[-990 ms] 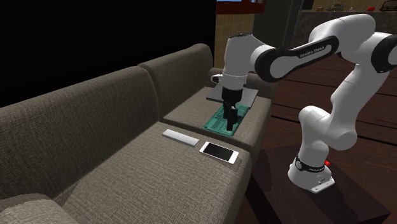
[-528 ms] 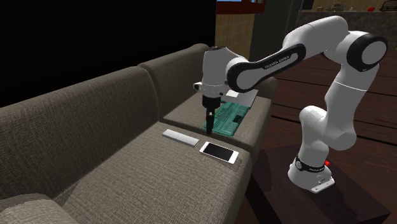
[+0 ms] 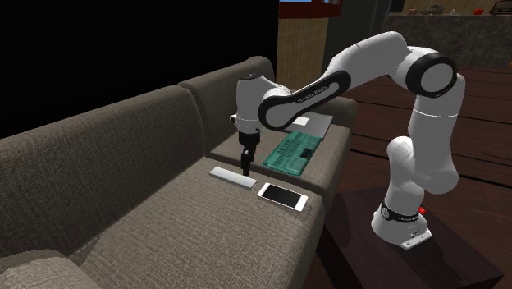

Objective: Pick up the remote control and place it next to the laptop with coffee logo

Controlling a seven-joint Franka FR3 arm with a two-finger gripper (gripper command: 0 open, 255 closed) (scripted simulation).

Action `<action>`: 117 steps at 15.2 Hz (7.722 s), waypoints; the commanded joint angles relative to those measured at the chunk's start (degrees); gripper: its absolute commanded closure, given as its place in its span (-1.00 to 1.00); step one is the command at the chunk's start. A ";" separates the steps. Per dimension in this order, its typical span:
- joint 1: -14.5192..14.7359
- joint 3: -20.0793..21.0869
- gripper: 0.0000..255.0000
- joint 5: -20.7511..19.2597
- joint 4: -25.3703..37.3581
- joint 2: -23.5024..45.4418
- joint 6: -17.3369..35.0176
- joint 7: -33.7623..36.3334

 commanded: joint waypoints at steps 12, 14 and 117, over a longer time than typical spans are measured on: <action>-4.42 -1.86 -1.00 3.86 16.49 20.21 2.37 -0.23; -4.49 -1.76 -1.00 4.05 15.95 20.92 3.60 -0.35; -30.26 -10.27 -1.00 11.33 26.62 28.07 -1.03 -35.68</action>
